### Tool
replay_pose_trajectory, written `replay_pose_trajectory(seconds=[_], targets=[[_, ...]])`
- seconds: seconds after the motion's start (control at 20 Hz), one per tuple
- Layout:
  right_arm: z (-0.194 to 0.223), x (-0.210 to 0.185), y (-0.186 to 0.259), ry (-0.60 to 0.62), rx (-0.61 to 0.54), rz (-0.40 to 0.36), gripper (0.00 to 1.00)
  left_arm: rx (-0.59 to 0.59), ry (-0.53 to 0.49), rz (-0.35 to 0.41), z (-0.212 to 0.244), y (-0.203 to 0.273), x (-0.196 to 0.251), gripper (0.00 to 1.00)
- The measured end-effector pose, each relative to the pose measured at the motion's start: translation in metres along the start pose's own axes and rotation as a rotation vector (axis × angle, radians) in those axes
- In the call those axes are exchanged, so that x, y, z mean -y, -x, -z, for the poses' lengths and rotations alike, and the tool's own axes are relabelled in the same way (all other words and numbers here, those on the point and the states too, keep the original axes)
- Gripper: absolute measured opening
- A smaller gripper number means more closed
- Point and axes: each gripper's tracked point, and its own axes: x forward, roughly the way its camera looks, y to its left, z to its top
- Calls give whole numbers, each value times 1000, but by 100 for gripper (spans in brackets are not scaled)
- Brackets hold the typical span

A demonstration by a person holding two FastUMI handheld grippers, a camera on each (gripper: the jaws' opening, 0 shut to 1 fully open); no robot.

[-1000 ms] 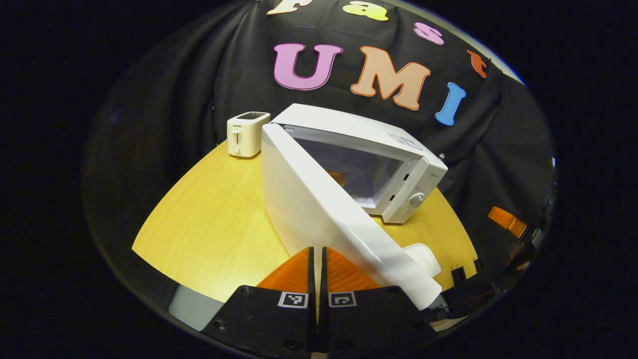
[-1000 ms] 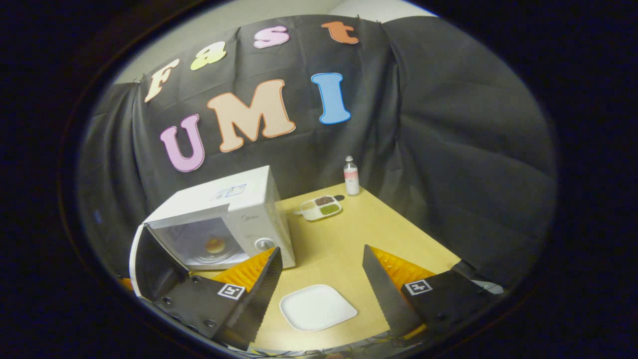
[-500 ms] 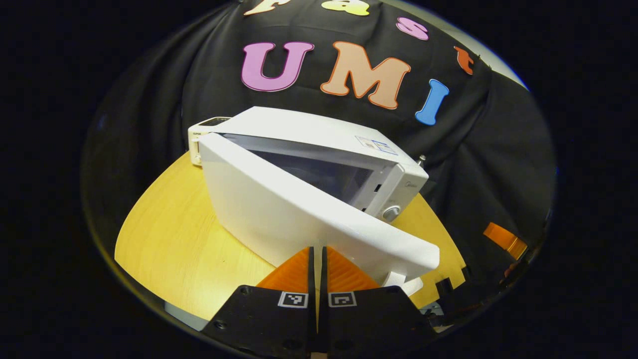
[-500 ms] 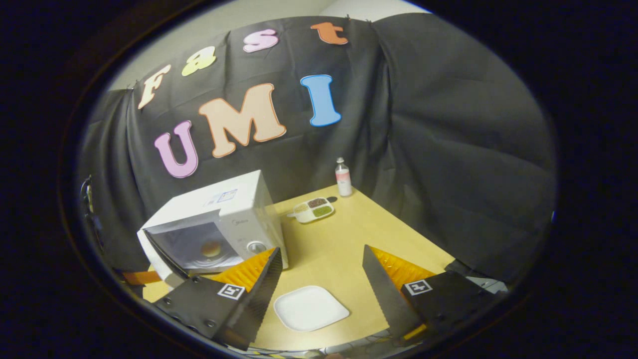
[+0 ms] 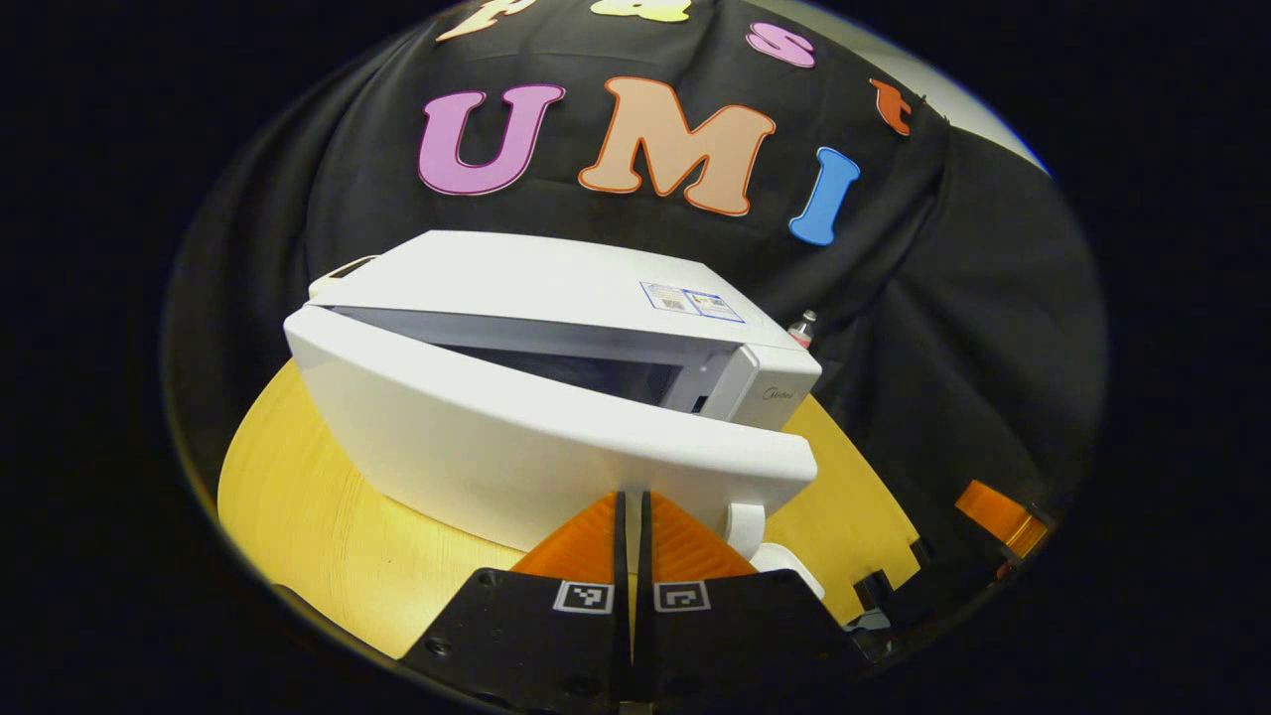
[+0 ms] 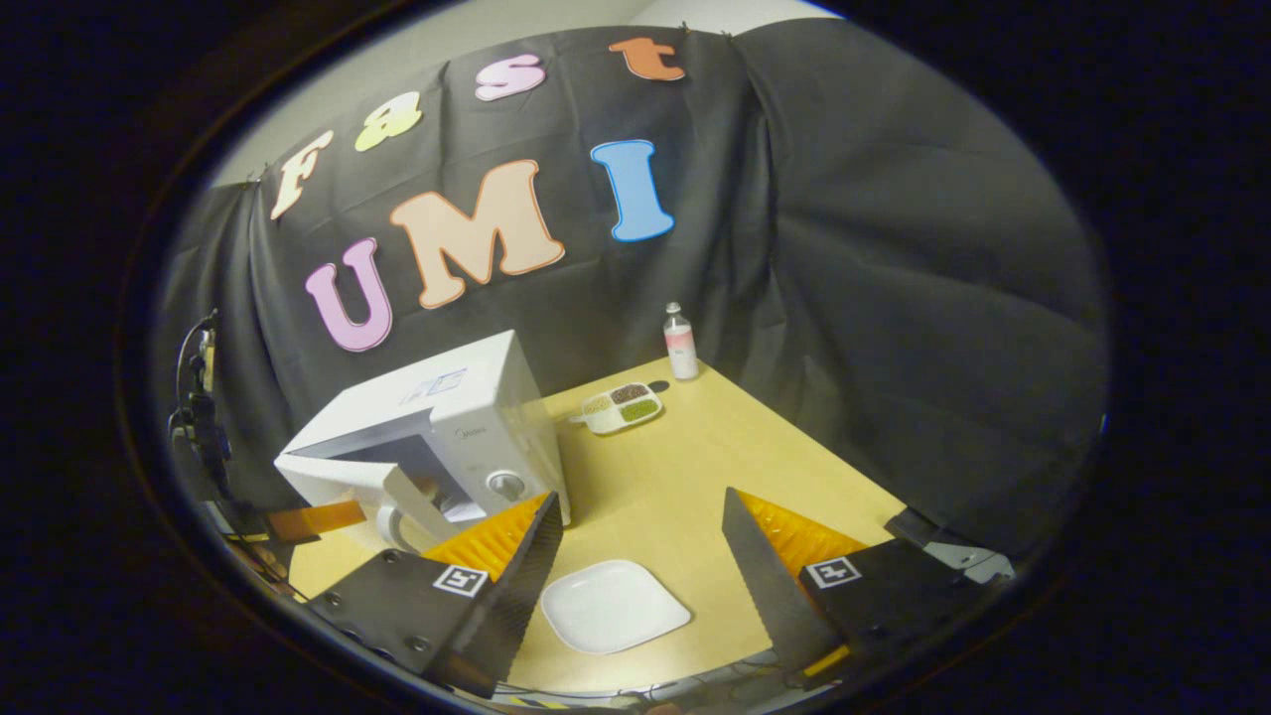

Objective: Open the microwave oven with the left hand, put the food in, and close the microwave oven.

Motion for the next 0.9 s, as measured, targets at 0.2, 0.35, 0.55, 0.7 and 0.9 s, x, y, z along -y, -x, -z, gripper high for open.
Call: replay_pose_trajectory(seconds=[0.2,0.35,0.55,0.7,0.9], targets=[[1,0,-1,3,-1,-7,92,14,0,7,-10,-14,12,0],[2,-3,-3,5,-4,-20,92,21,-5,-1,-16,-25,15,0],[6,-9,-4,-2,-15,-46,92,33,1,4,-25,-36,24,1],[5,-12,-3,10,-11,-54,92,37,-12,6,-27,-43,29,1],[7,-15,-2,32,-13,-63,100,44,-18,3,-35,-51,28,1]])
